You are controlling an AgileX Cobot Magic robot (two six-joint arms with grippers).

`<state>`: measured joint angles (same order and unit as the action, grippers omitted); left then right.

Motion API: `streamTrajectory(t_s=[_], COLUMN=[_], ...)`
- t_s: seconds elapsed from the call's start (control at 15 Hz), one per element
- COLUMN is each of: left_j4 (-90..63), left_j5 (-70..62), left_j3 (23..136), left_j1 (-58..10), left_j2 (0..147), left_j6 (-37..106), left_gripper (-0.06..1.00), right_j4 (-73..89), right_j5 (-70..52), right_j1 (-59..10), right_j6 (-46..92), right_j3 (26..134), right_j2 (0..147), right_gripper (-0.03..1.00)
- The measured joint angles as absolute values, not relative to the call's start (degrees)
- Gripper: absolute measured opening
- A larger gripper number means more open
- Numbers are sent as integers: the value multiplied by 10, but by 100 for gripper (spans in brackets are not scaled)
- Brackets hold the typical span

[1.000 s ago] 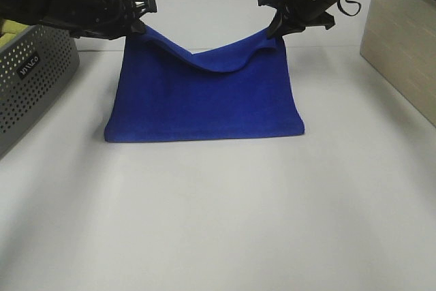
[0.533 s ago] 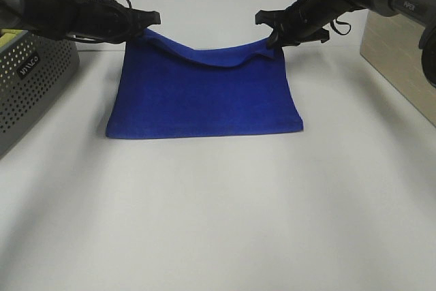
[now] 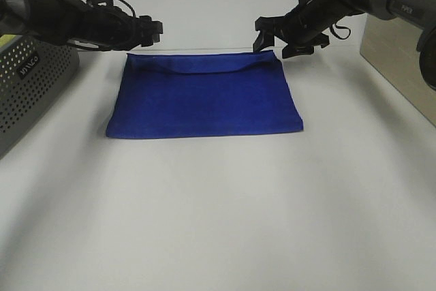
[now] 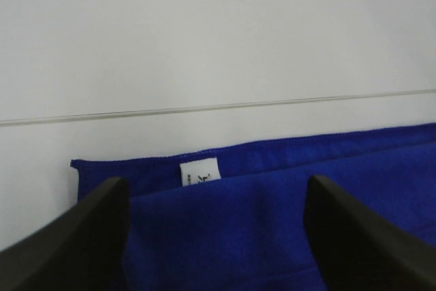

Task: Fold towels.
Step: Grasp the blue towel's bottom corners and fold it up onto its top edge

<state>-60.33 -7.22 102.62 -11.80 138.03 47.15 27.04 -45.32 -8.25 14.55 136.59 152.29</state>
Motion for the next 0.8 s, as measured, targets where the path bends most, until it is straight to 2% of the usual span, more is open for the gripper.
streamTrajectory(t_s=[0.07, 0.13, 0.33, 0.6, 0.73, 0.8], left_j4=[-586, -557, -481, -328, -305, -305], left_j5=[-99, -185, -348, -478, -497, -501], left_j3=[1026, 1028, 1029, 1029, 1029, 1021], left_j1=[-112, -91, -48, -35, -35, -35], left_j2=[1370, 1349, 1344, 1344, 1344, 1344], left_j6=[472, 451, 301, 134, 111, 104], left_gripper=[72, 73, 73, 73, 73, 73], right_j4=[262, 250, 245, 242, 240, 236], right_j5=[-481, -551, -659, -693, -693, -694], right_j1=[-83, -83, -82, -82, -82, -82], right_j6=[145, 145, 123, 79, 68, 69], right_j3=[1366, 1367, 1368, 1368, 1350, 1303], right_j2=[1511, 1486, 1473, 1474, 1471, 1455], right_gripper=[76, 77, 77, 77, 77, 77])
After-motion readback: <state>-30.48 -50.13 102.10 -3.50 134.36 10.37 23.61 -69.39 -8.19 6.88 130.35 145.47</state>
